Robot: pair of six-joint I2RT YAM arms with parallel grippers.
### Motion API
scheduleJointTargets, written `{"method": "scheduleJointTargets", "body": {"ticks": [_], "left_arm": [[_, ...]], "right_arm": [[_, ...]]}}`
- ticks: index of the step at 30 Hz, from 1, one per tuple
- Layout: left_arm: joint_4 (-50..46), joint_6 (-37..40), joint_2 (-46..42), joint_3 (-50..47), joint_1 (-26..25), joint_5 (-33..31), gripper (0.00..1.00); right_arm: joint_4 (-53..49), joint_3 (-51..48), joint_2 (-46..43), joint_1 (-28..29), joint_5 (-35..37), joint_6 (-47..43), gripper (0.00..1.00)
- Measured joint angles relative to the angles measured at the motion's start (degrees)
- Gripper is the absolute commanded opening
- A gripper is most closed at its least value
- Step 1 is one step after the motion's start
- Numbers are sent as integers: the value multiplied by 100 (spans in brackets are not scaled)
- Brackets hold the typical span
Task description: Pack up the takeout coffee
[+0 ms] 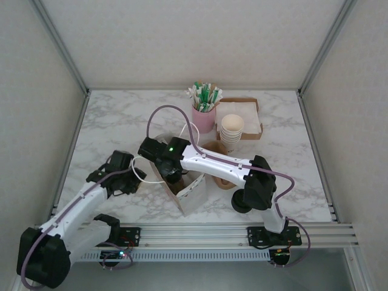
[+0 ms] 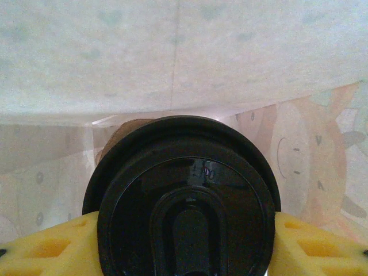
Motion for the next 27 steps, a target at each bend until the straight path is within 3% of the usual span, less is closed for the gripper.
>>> {"method": "scheduleJointTargets", "body": {"ticks": [11,27], "left_arm": [[1298,-643,879,-48,-1185,-177,34],[1703,-605,1414,-74,-1250,-752,34]], "right_arm": [[-192,120,0,0,-48,44,53],[-686,348,0,-33,-153,63,52]]}}
